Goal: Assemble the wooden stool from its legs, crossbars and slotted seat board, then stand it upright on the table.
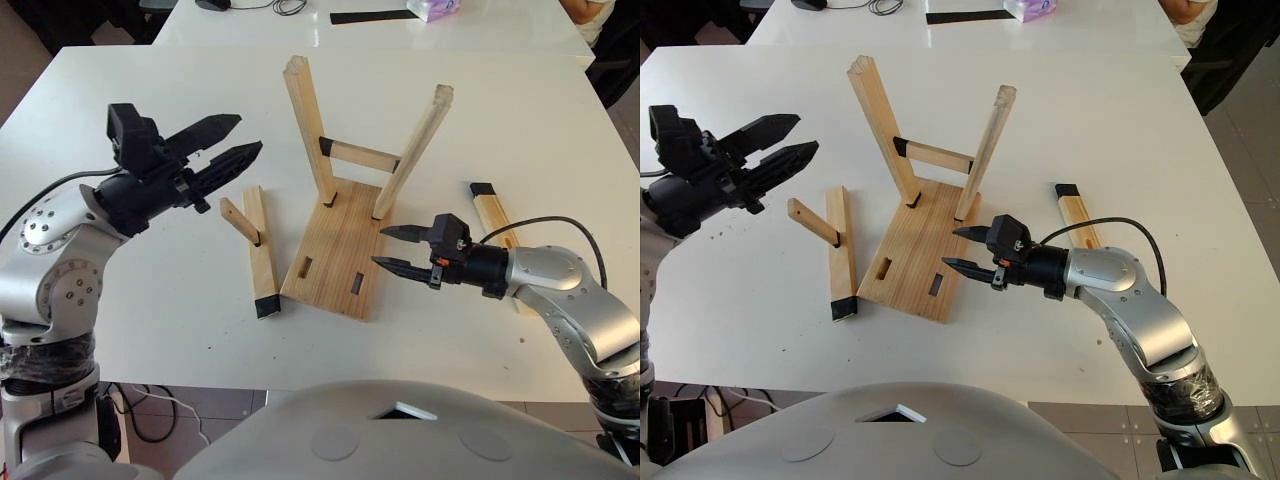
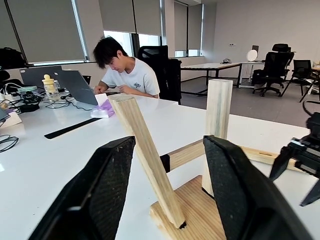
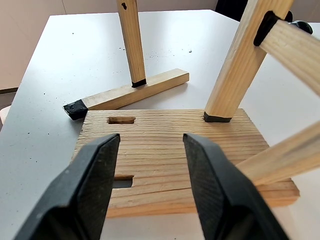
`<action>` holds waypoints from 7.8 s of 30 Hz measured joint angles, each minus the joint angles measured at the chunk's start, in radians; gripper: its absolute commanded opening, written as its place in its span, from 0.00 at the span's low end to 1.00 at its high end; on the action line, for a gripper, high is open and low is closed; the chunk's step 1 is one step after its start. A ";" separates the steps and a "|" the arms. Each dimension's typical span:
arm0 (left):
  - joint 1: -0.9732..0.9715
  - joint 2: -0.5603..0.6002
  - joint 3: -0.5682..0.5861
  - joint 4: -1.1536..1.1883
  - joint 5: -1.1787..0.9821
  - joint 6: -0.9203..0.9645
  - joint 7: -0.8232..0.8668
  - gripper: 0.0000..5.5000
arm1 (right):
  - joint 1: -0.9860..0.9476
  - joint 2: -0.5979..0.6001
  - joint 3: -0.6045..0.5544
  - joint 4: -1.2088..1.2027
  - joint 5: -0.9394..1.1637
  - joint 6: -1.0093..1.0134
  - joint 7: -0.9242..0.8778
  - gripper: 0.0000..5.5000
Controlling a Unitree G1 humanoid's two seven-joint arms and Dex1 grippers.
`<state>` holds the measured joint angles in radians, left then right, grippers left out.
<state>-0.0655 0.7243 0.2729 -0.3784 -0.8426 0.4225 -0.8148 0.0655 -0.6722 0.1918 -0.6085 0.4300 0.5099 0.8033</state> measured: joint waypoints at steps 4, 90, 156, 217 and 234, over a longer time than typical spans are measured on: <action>-0.011 -0.020 -0.006 0.023 0.019 0.002 0.006 0.46 | -0.001 0.001 0.003 0.000 -0.001 0.000 0.001 0.42; 0.359 0.178 -0.257 0.173 0.529 -0.366 -0.204 0.46 | 0.107 0.116 -0.020 -0.065 -0.059 -0.005 -0.182 0.42; 0.258 -0.064 -0.088 0.158 0.401 0.216 0.165 0.37 | 0.134 0.174 -0.127 0.008 -0.181 -0.077 -0.307 0.42; -0.068 -0.053 -0.136 -0.317 -0.444 0.330 0.044 0.37 | -0.664 -0.094 -0.300 0.137 1.012 0.447 -0.031 0.38; 0.223 0.066 -0.129 -0.221 -0.161 0.275 -0.086 0.65 | -0.673 -0.146 -0.398 0.197 0.871 0.399 -0.032 0.36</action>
<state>0.1577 0.7907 0.1443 -0.5993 -1.0034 0.6979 -0.9005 -0.6075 -0.8181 -0.2065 -0.4113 1.3005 0.9090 0.7716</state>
